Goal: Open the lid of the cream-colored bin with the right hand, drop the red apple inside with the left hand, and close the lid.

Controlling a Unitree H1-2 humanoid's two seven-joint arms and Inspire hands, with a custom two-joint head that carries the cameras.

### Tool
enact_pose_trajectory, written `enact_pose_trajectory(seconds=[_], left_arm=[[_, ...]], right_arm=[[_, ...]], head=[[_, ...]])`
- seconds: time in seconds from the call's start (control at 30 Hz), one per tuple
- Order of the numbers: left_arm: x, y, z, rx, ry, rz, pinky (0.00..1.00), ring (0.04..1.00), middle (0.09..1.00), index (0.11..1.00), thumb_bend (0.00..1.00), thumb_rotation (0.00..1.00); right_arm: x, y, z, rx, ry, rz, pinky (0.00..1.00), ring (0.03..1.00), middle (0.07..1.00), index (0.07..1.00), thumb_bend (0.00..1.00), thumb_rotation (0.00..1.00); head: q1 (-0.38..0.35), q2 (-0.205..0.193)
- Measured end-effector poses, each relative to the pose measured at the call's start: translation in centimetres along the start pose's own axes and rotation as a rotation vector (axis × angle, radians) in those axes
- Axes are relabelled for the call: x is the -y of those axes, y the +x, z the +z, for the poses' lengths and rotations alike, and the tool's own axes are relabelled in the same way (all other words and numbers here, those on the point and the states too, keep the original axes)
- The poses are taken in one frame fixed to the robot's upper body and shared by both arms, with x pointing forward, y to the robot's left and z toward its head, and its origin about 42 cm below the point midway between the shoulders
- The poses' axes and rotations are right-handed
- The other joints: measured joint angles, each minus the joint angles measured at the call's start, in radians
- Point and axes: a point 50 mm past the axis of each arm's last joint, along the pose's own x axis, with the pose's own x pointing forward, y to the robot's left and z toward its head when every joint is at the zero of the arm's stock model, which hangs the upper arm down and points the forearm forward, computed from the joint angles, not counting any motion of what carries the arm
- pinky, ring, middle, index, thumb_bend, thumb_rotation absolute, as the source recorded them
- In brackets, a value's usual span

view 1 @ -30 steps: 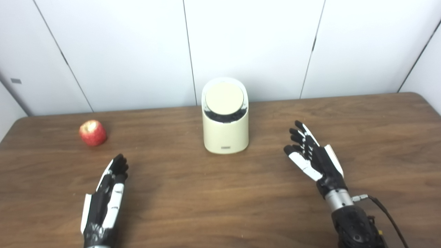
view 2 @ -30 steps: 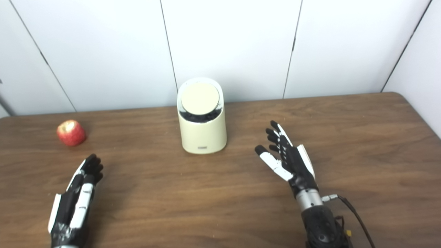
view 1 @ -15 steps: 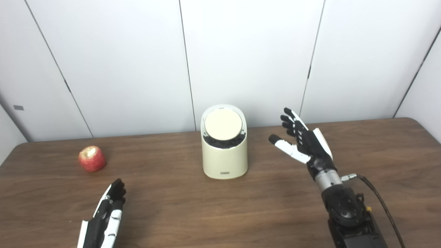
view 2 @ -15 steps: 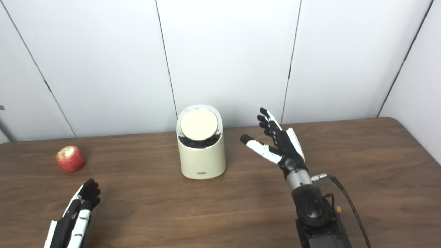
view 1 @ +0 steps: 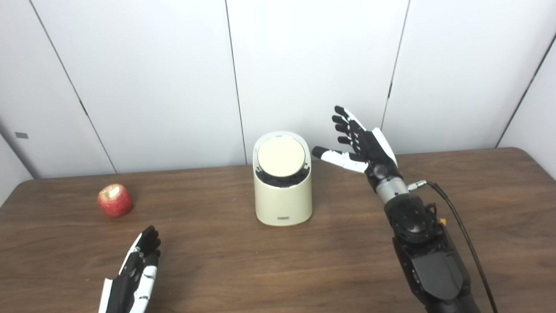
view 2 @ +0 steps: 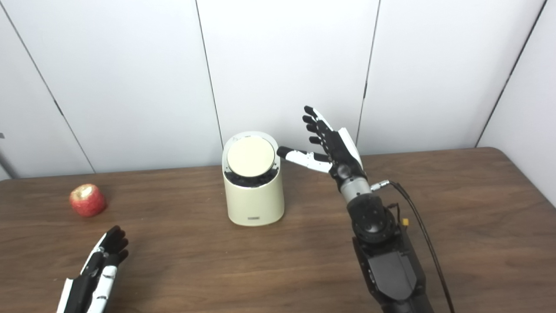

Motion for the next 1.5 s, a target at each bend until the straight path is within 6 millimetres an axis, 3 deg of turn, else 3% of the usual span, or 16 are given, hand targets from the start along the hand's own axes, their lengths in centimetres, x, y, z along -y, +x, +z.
enact_pose_trajectory(seconds=[0.17, 0.37, 0.67, 0.93, 1.23, 1.5], left_arm=[[0.1, 0.0, 0.0, 0.000, 0.002, -0.002, 0.94, 0.935, 0.935, 0.941, 0.35, 0.58], [0.1, 0.0, 0.0, 0.000, 0.006, -0.004, 0.94, 0.935, 0.936, 0.943, 0.35, 0.59], [0.1, 0.1, 0.0, 0.000, 0.006, -0.004, 0.93, 0.930, 0.934, 0.942, 0.36, 0.57], [0.1, 0.1, 0.0, 0.001, 0.006, -0.004, 0.94, 0.932, 0.936, 0.945, 0.36, 0.57], [0.2, 0.1, 0.0, 0.001, 0.005, -0.004, 0.94, 0.936, 0.936, 0.946, 0.36, 0.57], [0.1, 0.1, 0.0, -0.001, 0.003, -0.003, 0.93, 0.929, 0.933, 0.944, 0.39, 0.57]], right_arm=[[-0.8, 2.1, 1.4, 0.025, -0.045, 0.036, 0.83, 0.926, 0.930, 0.945, 0.90, 0.32], [-1.7, 3.5, 1.5, 0.021, -0.105, 0.067, 0.80, 0.910, 0.918, 0.937, 0.90, 0.27], [-2.7, 5.2, 2.2, 0.014, -0.144, 0.092, 0.87, 0.928, 0.929, 0.947, 0.89, 0.23], [-3.7, 5.3, 2.1, 0.015, -0.165, 0.118, 0.90, 0.943, 0.935, 0.947, 0.92, 0.17], [-4.2, 5.2, 2.1, 0.018, -0.191, 0.155, 0.81, 0.896, 0.937, 0.952, 0.94, 0.11], [-4.0, 5.1, 2.5, 0.021, -0.228, 0.173, 0.86, 0.917, 0.935, 0.955, 0.94, 0.07]], head=[[0.006, 0.002], [0.003, 0.002], [0.005, 0.008], [0.003, 0.009], [0.006, 0.011], [-0.002, 0.020]])
